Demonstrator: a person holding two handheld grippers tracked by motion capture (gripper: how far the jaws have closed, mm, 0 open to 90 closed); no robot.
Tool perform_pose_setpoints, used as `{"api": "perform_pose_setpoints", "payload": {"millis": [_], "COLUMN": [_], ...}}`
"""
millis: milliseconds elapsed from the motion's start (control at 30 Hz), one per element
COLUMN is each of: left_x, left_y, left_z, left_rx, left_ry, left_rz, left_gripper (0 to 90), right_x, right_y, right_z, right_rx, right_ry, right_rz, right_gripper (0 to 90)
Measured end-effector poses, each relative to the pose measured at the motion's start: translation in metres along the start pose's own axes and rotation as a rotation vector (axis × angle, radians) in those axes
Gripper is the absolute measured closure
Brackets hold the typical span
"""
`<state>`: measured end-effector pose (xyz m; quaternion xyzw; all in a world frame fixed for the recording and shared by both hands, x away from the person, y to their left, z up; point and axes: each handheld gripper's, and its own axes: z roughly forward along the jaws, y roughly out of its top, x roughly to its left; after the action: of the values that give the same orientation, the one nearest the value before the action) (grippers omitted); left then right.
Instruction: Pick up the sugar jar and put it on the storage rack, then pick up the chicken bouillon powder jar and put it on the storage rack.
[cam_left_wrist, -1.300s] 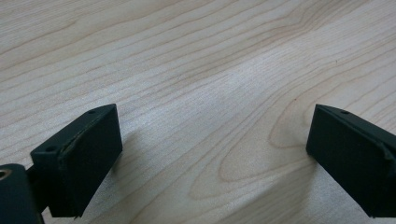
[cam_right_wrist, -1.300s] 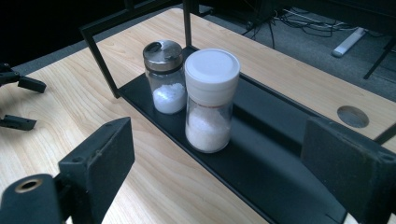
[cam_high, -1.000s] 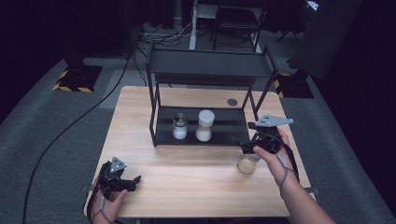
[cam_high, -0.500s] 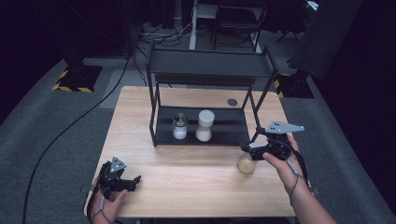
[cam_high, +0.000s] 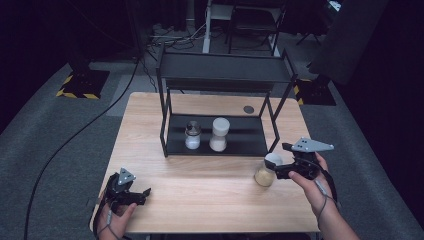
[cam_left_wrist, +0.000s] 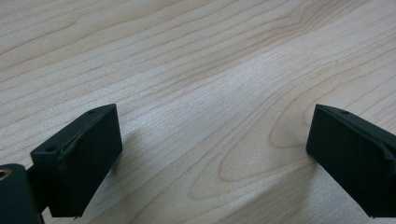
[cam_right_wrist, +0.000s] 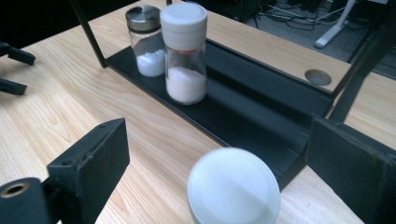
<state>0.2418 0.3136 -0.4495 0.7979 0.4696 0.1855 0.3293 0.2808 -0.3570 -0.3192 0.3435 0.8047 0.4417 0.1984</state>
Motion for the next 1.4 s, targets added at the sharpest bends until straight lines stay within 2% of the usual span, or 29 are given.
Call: {"api": "perform_pose_setpoints", "payload": {"millis": [333, 500, 933, 1267, 1400], "left_x": [0.0, 0.0, 0.0, 0.0, 0.0], "left_y": [0.0, 0.0, 0.0, 0.0, 0.0], "left_z": [0.0, 0.0, 0.0, 0.0, 0.0], "left_rx": [0.0, 0.0, 0.0, 0.001, 0.0], "left_ry": [0.0, 0.0, 0.0, 0.0, 0.0], "left_rz": [0.0, 0.0, 0.0, 0.0, -0.001], "left_gripper": [2.9, 2.9, 2.9, 2.9, 2.9], "right_x": [-0.004, -0.005, -0.008, -0.013, -0.014], "right_y": [-0.022, -0.033, -0.059, -0.063, -0.062], "right_z": [0.0, 0.003, 0.012, 0.024, 0.029], "right_rx": [0.014, 0.015, 0.0, 0.022, 0.023], "right_ry": [-0.015, -0.008, 0.009, -0.005, -0.005], "right_rz": [0.017, 0.028, 0.021, 0.028, 0.039], "right_gripper": [6.4, 6.2, 6.1, 6.7, 10.1]}}
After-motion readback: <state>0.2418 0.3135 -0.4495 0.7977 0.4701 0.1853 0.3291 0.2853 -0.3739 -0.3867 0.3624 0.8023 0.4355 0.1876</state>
